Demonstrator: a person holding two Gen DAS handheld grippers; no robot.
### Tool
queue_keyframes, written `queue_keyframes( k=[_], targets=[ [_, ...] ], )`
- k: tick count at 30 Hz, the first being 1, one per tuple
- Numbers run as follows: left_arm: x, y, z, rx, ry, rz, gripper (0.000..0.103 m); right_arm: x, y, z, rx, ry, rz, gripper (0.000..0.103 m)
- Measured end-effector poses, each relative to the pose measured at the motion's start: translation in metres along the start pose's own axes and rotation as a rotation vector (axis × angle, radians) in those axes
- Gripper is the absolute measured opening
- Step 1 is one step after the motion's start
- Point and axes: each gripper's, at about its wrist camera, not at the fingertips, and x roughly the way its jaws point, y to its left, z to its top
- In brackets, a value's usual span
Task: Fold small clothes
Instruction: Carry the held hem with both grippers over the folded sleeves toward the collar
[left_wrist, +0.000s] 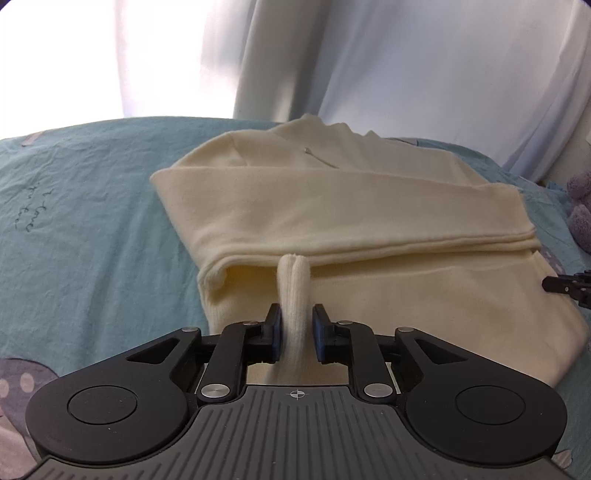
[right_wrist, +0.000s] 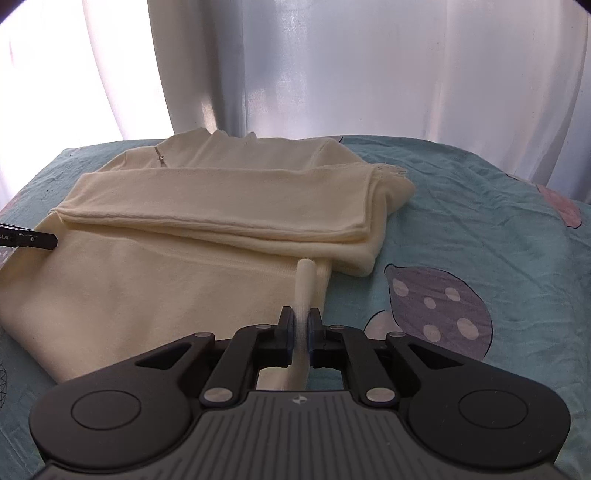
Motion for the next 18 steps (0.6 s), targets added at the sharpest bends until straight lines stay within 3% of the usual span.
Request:
queue_keyframes(
  k=[3,4,5,9,14,18],
  targets=[
    [0.004,-0.005,-0.002,0.034,-0.003,0.022,0.022,0.003,0.001,0.000,-0.009,0.004,-0.002,0.008],
    [0.004,-0.006,-0.002,0.040,-0.006,0.027,0.012,0.004,0.003,0.001,-0.021,0.004,-0.006,0.008],
    [0.003,-0.006,-0.003,0.044,-0.012,0.038,0.010,0.005,0.005,0.001,-0.032,0.009,-0.015,0.008],
    [-0.017,-0.005,0.002,0.039,-0.051,0.078,0.009,0.000,0.014,0.002,-0.072,-0.003,-0.052,0.005],
    [-0.070,-0.002,0.035,0.036,-0.219,0.049,0.009,-0.039,0.012,0.030,-0.065,-0.145,0.002,0.005],
    [-0.054,0.006,0.072,0.016,-0.284,0.107,0.009,-0.031,0.008,0.069,-0.057,-0.237,-0.058,0.005]
  ],
)
